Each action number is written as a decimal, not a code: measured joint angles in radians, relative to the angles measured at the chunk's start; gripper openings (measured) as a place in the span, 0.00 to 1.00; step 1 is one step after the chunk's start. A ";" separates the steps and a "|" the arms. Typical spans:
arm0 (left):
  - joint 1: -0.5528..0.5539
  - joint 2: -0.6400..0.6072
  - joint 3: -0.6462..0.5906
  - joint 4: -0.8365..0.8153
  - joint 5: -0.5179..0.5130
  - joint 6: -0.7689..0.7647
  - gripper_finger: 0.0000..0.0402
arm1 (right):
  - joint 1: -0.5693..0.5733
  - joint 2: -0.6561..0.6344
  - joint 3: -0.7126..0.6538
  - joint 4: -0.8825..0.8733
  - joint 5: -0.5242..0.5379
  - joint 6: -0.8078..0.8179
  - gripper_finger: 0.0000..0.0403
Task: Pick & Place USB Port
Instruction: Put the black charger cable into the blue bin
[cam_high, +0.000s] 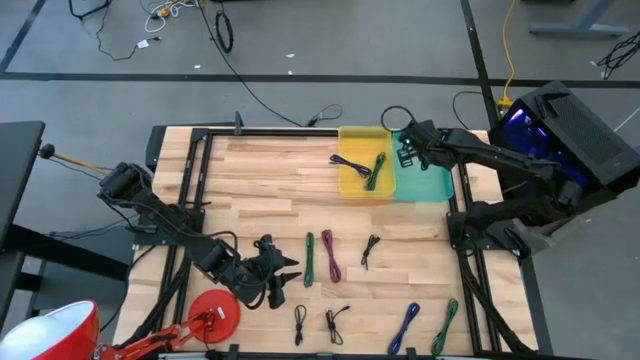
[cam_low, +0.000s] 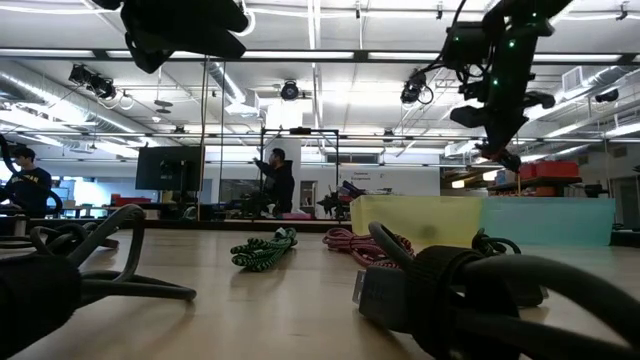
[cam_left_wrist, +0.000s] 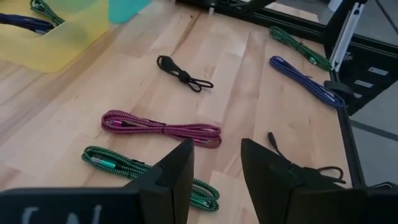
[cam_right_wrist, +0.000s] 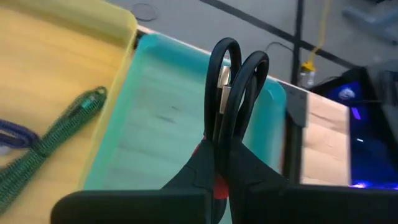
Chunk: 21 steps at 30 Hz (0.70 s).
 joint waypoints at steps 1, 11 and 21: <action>0.000 0.000 0.000 0.000 0.000 0.000 0.34 | -0.016 0.000 -0.018 0.027 -0.019 -0.013 0.02; 0.006 0.000 0.000 0.000 -0.015 0.036 0.34 | -0.137 0.001 -0.168 0.186 -0.100 -0.139 0.16; 0.035 -0.001 0.000 -0.001 -0.005 0.068 0.34 | -0.138 -0.038 -0.167 0.183 -0.256 -0.165 0.52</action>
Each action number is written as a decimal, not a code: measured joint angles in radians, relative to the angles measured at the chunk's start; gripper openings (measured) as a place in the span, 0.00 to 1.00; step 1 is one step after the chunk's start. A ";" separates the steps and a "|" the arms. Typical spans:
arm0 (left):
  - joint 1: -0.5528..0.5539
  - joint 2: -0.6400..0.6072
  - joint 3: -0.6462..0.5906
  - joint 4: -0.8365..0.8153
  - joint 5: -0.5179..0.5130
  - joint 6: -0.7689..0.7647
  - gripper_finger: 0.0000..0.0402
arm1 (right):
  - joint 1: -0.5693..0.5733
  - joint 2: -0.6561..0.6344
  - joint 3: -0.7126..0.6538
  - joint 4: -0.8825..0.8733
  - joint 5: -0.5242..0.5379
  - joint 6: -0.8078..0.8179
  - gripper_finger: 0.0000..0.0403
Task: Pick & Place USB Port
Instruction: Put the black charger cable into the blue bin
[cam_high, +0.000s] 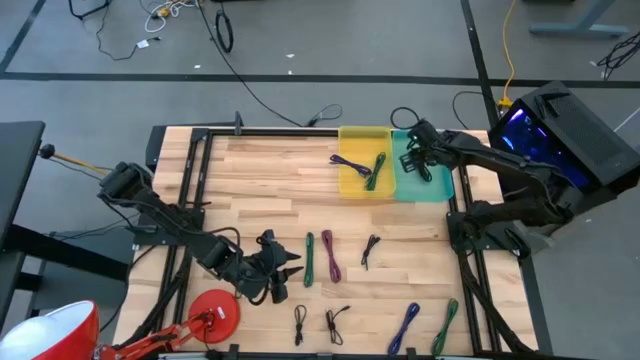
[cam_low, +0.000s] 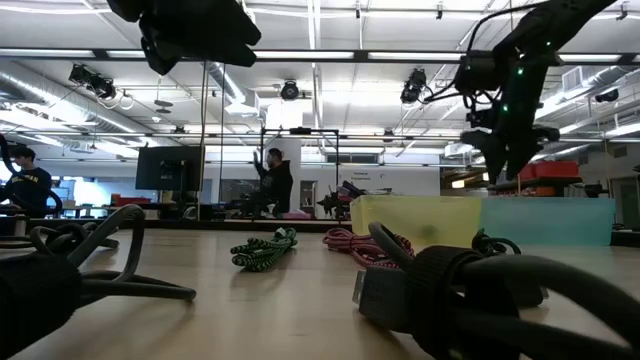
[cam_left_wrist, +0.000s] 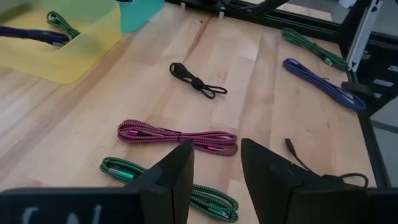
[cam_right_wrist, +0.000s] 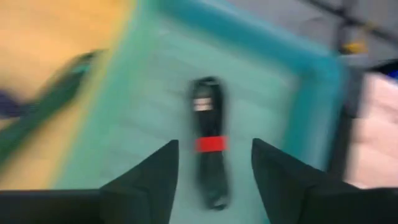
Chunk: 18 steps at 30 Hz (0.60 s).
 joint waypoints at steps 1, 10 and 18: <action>0.000 0.000 0.000 0.000 0.000 0.012 0.34 | 0.015 -0.013 0.001 0.001 -0.067 0.000 0.53; 0.000 0.000 0.000 0.000 0.002 0.037 0.34 | 0.423 -0.078 0.001 -0.007 -0.230 0.229 0.55; -0.004 0.000 0.000 0.000 0.012 0.037 0.34 | 0.787 -0.033 0.001 0.130 -0.204 0.321 0.51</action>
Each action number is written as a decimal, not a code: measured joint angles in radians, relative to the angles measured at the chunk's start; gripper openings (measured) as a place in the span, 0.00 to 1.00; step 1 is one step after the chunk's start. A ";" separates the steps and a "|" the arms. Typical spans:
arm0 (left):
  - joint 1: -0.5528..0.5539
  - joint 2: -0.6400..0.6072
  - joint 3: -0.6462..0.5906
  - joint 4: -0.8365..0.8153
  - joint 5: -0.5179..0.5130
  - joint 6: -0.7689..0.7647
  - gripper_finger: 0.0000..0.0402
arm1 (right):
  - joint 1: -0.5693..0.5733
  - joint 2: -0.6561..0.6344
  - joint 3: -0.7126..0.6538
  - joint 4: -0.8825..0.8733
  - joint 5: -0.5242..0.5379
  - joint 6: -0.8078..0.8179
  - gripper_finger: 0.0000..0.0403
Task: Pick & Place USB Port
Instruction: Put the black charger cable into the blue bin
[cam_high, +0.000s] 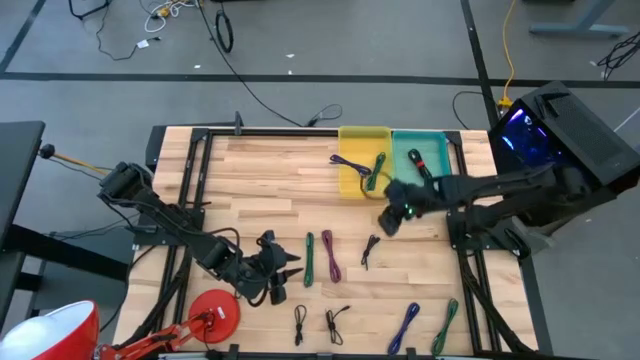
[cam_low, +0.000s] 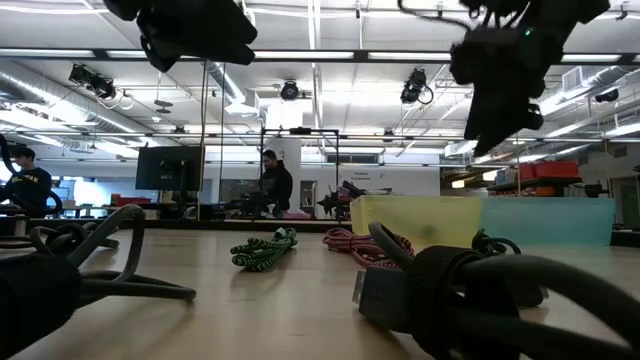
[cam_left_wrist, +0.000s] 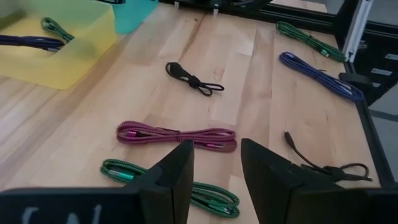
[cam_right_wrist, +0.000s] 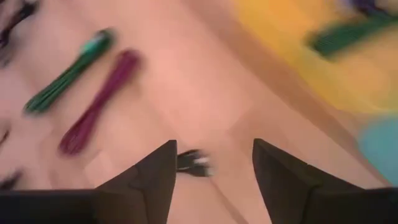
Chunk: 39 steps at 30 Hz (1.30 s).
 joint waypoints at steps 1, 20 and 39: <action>0.000 0.000 0.000 0.000 0.005 0.000 0.34 | 0.038 0.007 0.000 0.044 -0.003 -0.037 0.51; -0.017 0.000 0.000 0.002 0.021 -0.027 0.34 | 0.338 0.276 0.021 0.252 -0.010 -0.687 0.37; -0.014 0.000 0.000 0.000 0.005 0.001 0.34 | 0.286 0.349 0.026 0.202 0.097 -0.918 0.39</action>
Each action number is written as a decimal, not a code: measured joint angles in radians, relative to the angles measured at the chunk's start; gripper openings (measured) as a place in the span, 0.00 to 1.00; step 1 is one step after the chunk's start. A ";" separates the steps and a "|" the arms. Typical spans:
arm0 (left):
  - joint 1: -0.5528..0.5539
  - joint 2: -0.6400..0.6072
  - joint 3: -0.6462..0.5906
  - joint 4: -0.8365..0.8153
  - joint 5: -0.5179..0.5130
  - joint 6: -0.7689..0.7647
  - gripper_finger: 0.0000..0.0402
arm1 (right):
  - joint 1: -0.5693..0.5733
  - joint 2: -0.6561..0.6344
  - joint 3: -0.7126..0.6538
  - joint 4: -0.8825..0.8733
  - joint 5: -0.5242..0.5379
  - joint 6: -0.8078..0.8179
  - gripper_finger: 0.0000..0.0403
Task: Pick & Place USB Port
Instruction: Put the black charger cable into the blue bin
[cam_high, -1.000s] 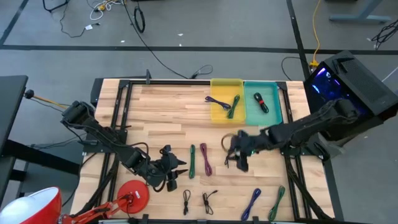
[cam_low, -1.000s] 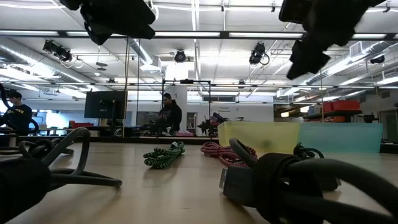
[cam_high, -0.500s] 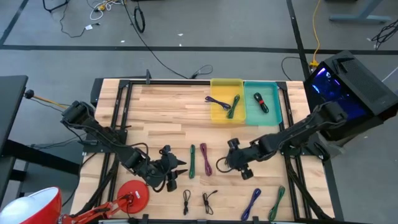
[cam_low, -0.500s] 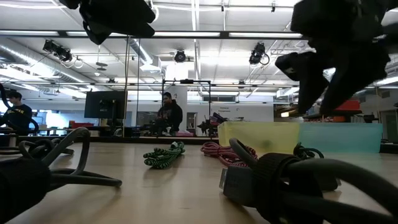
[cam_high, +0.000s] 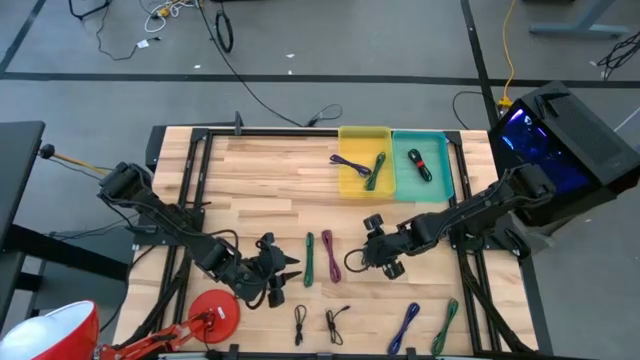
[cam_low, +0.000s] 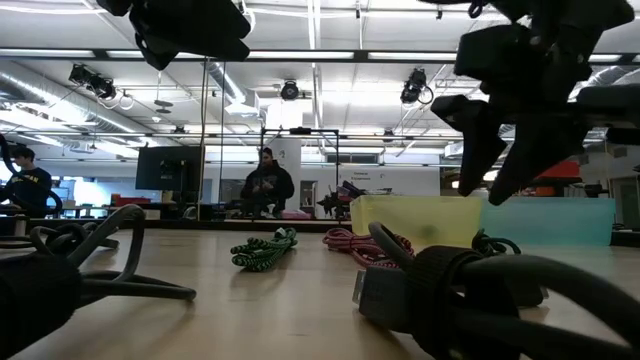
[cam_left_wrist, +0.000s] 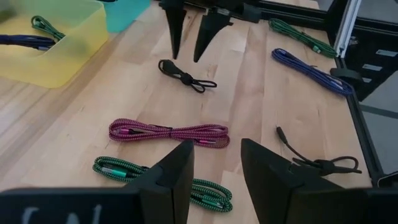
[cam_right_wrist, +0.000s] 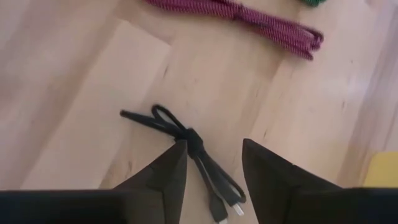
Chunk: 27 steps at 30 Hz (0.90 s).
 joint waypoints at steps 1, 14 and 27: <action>0.000 0.000 0.000 0.000 0.000 0.000 0.34 | -0.007 0.000 0.000 0.003 -0.005 0.000 0.40; 0.000 0.000 0.000 -0.006 0.018 0.001 0.34 | -0.032 0.112 0.000 0.010 -0.081 -0.004 0.48; 0.000 0.000 0.000 -0.012 0.017 0.001 0.34 | -0.054 0.182 0.004 0.018 -0.111 0.068 0.25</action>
